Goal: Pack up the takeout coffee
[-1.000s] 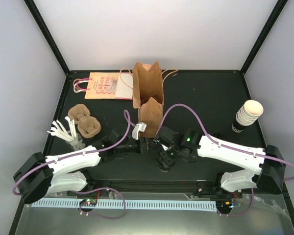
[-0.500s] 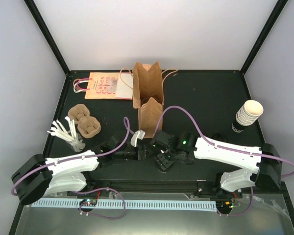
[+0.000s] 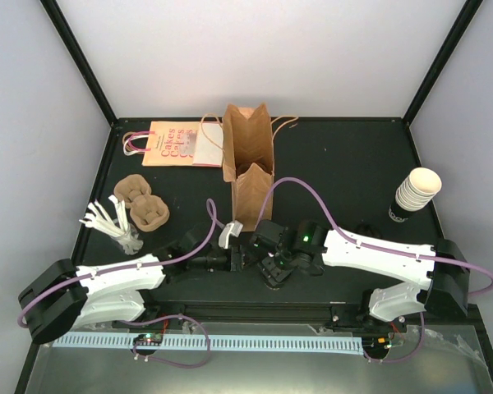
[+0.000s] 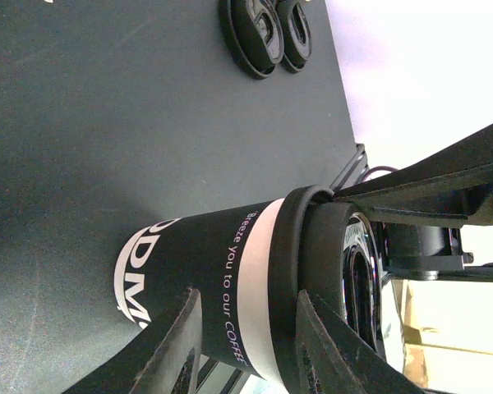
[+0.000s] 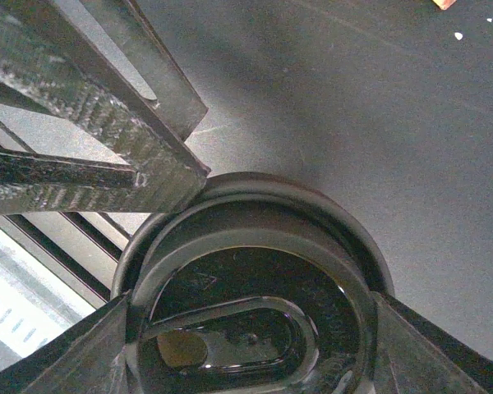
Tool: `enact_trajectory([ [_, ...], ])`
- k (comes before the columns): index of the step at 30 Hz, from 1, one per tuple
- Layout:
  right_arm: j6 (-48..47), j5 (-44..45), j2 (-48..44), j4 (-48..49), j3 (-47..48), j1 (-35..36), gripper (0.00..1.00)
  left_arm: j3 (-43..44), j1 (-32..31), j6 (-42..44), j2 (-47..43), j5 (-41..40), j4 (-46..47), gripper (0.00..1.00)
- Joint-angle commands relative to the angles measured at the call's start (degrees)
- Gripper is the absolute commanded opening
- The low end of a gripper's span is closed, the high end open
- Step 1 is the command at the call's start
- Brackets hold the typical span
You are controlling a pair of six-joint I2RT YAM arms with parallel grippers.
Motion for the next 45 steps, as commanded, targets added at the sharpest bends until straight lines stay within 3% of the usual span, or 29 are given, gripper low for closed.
enact_trajectory([
  [1,0.61,-4.39,5.94,-6.29,-5.53,1.38,0.70,-0.63,-0.68,-0.53,-0.15,0.68,1.67,0.34],
  [29,0.64,-4.35,6.28,-5.60,-5.97,1.75,0.70,-0.61,-1.31,-0.18,0.77,0.46,1.53,0.32],
  [45,0.52,-4.12,7.03,-5.73,-5.66,1.87,0.70,-0.98,-1.56,-0.61,0.94,-1.70,-5.62,0.29],
])
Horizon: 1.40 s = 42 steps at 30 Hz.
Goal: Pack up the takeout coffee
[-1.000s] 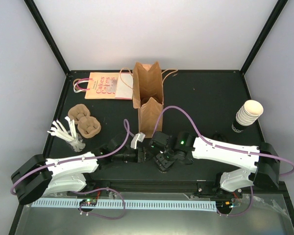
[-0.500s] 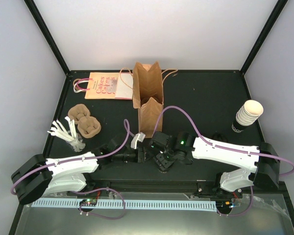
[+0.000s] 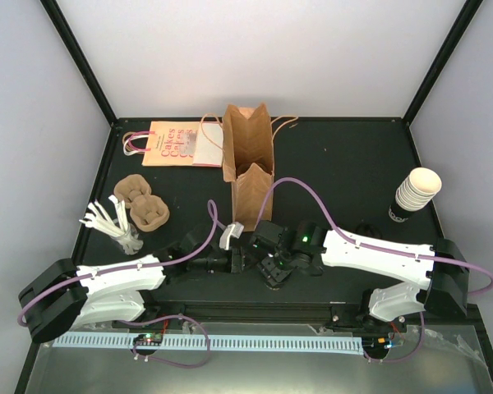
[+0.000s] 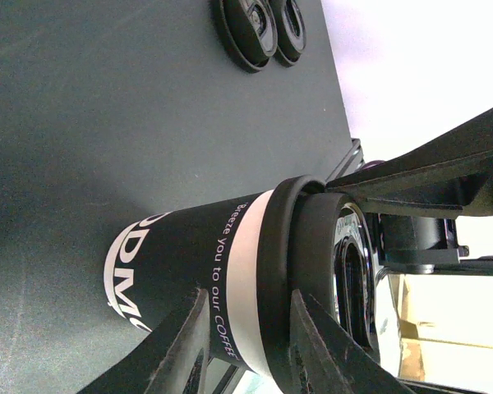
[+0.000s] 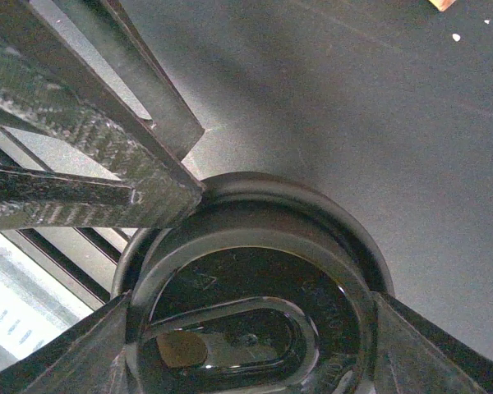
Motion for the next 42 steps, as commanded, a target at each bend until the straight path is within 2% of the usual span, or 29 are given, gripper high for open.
enact_trajectory([
  [1,0.34,-4.58,6.90,-5.84,-5.59,1.55,0.70,-0.54,-0.75,-0.24,1.07,-1.85,-6.72,0.29],
  [29,0.70,-3.46,9.91,-6.61,-5.66,1.93,0.70,-3.27,-5.20,-3.46,6.81,-4.98,-3.74,0.26],
  [42,0.93,-3.36,9.79,-6.41,-5.66,2.20,0.70,-0.56,-5.59,-2.36,0.63,-6.88,-7.77,0.26],
])
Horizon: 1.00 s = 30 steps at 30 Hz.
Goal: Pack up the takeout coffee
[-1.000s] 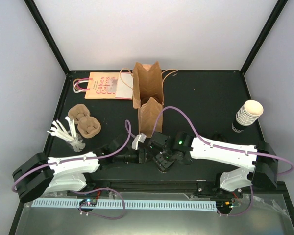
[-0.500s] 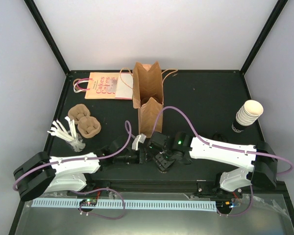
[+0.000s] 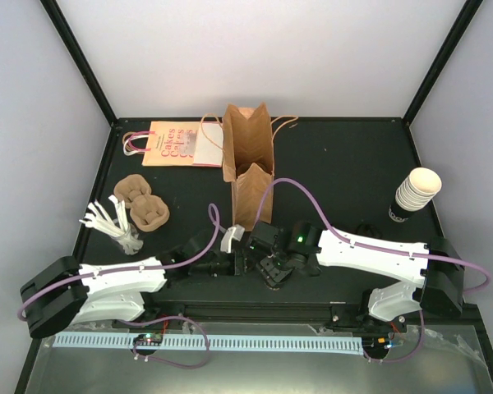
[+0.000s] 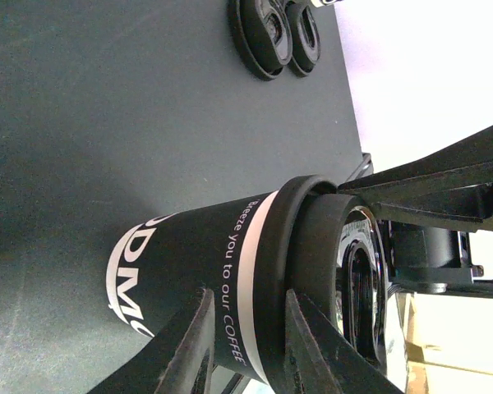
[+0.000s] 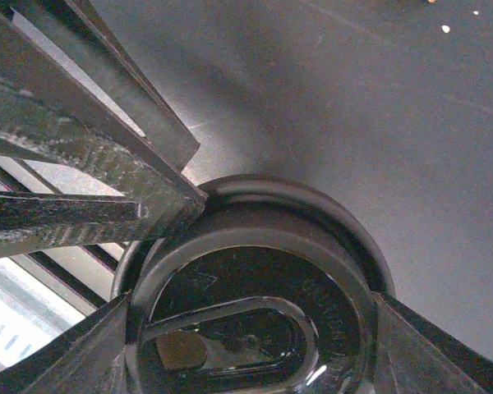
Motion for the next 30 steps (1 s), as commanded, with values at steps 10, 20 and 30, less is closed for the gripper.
enact_trajectory([
  [10,0.16,-4.80,7.93,-4.33,-7.01,1.56,0.70,-0.48,-1.93,-0.91,-2.38,3.67,-7.92,0.28],
  [20,0.52,-4.71,7.80,-3.81,-7.11,1.55,0.70,-0.38,-2.67,-1.46,-3.50,6.06,-8.61,0.28],
  [30,0.49,-4.75,7.84,-3.80,-7.04,1.51,0.70,-0.38,-2.94,-1.72,-5.19,8.03,-9.88,0.29],
])
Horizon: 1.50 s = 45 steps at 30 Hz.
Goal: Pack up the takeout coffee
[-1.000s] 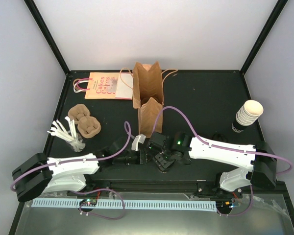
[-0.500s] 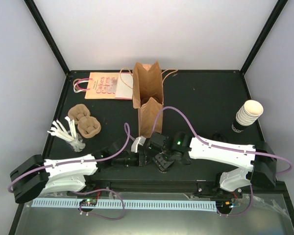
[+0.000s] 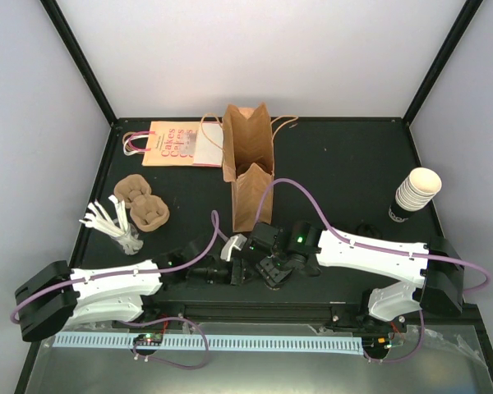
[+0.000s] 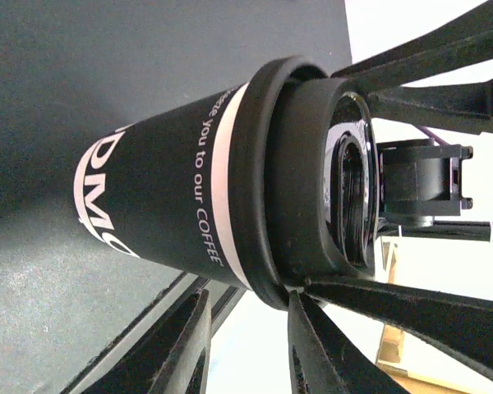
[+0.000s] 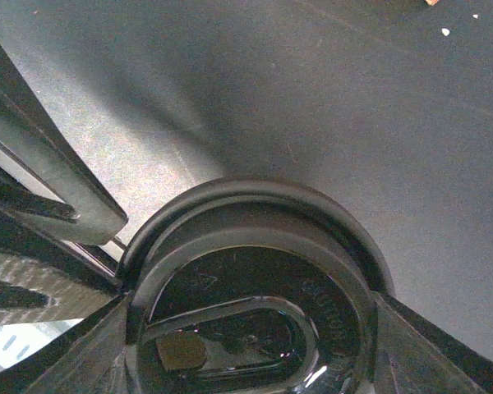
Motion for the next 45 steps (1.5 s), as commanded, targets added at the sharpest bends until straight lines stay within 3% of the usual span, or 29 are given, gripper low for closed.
enact_trajectory([
  [1,0.52,-5.03,7.84,-3.95,-7.02,1.30,0.70,-0.31,-0.79,-0.40,-1.09,3.30,-3.32,0.29],
  [30,0.84,-5.45,7.64,-3.21,-7.60,1.30,0.70,-1.37,-0.87,0.75,1.72,0.80,-3.66,0.28],
  [45,2.09,-4.51,7.09,-2.92,-7.36,1.29,0.70,3.65,-0.73,3.74,-8.82,-4.24,-15.05,0.31],
])
